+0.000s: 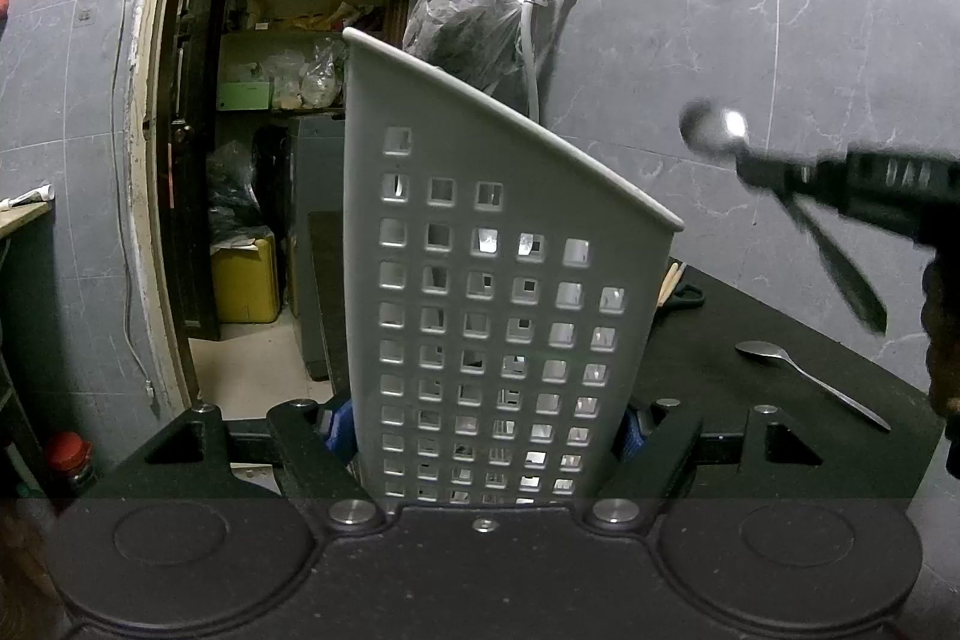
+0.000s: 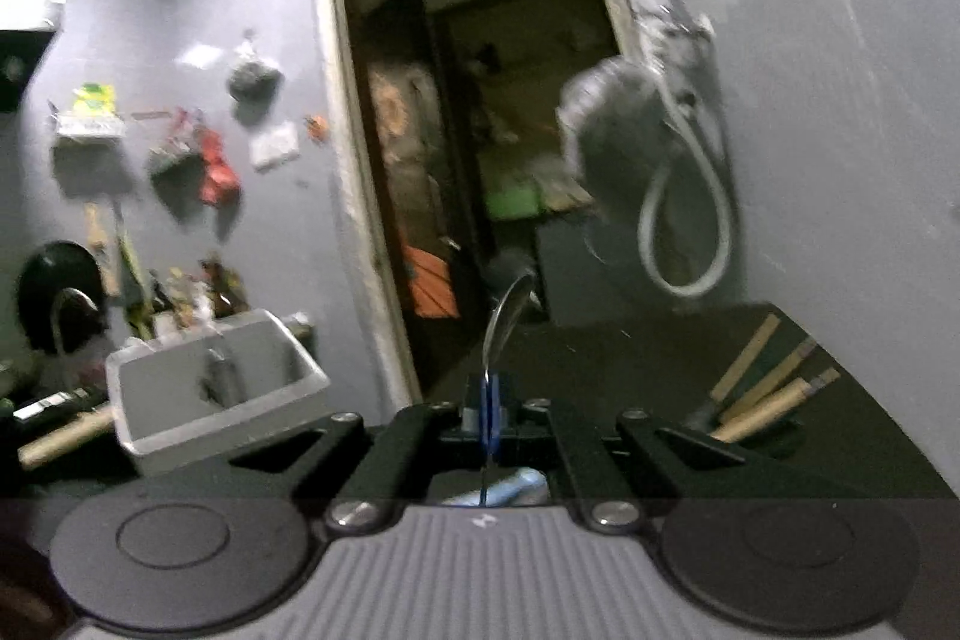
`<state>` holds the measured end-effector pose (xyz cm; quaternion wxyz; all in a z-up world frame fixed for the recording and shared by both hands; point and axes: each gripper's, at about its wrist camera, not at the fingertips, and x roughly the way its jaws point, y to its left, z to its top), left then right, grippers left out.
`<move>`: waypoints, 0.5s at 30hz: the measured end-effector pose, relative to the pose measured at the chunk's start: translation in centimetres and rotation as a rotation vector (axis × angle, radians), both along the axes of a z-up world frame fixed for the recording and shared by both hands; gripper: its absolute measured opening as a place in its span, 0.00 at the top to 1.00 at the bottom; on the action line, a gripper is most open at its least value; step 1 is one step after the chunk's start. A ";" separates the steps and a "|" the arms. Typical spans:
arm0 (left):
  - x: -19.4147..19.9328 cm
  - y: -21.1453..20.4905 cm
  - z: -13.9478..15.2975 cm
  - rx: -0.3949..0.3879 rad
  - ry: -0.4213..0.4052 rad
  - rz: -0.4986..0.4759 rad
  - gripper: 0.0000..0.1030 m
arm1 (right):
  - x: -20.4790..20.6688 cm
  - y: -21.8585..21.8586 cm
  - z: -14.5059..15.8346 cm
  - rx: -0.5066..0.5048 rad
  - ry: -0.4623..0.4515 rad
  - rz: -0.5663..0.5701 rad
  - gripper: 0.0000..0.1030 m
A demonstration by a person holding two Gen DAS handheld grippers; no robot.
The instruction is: Organize utensils
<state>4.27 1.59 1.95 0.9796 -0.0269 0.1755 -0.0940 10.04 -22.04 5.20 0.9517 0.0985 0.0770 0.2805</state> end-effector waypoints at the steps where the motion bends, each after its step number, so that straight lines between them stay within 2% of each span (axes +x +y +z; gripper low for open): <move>1: 0.0 0.0 0.0 0.000 0.001 0.000 0.25 | -0.2 0.4 0.5 0.022 -0.012 0.018 0.98; 8: 0.0 0.0 0.0 -0.002 0.001 -0.001 0.25 | 0.6 3.0 4.0 0.271 -0.151 0.159 0.98; 12: 0.1 0.0 -0.1 -0.005 0.003 -0.006 0.25 | 3.0 6.2 5.4 0.296 -0.230 0.204 0.98; 15: 0.2 0.1 -0.2 -0.007 0.002 -0.011 0.25 | 4.8 8.3 5.5 0.285 -0.221 0.221 0.98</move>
